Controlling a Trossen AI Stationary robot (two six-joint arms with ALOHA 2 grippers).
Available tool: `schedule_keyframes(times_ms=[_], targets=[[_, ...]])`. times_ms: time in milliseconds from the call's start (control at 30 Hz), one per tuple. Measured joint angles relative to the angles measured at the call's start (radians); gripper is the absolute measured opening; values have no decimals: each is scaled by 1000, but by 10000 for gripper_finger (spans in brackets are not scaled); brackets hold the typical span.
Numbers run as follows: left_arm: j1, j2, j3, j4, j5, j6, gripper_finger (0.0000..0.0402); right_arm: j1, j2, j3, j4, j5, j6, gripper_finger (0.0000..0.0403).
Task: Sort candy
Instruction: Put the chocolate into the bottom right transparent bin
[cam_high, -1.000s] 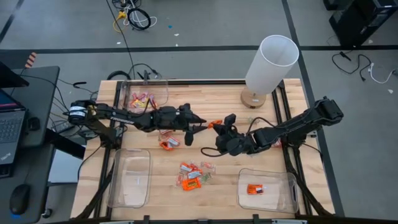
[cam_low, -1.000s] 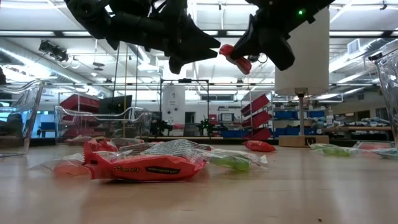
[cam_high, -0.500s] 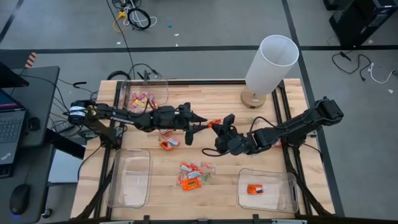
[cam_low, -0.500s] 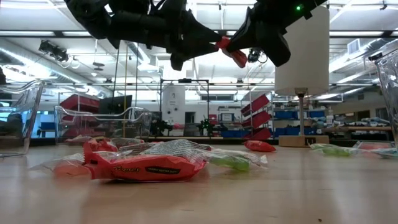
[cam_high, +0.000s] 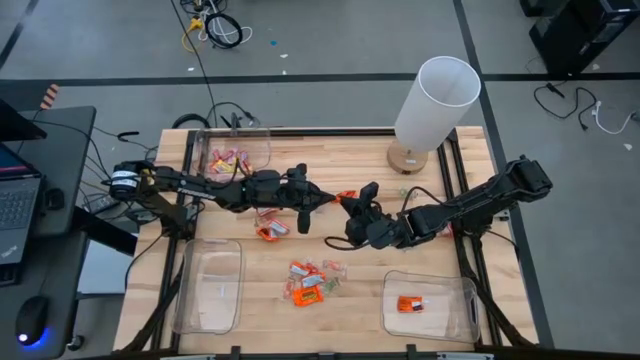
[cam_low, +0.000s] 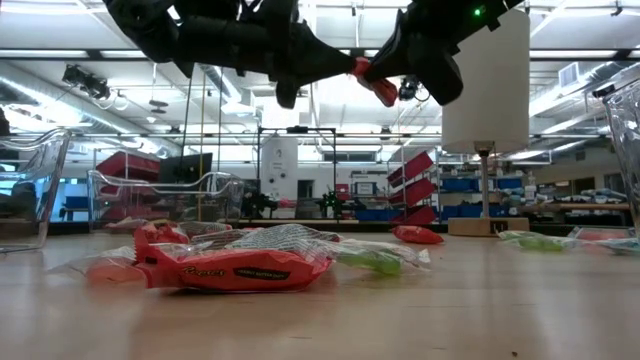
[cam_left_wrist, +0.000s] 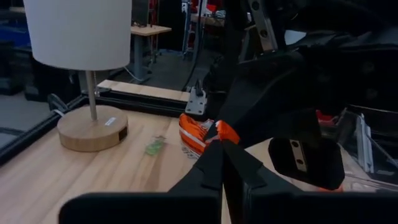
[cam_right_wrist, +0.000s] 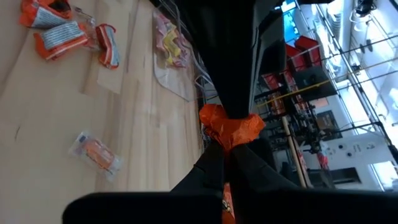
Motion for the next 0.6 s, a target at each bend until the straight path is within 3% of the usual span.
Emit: schedule_keyframes(times_ms=[367,600], targets=[[1,0,0,67,-2,43,1,26,0,0,30,81,22,57],[1,0,0,66,29,46,1,27,0,0,29,83,7,13]])
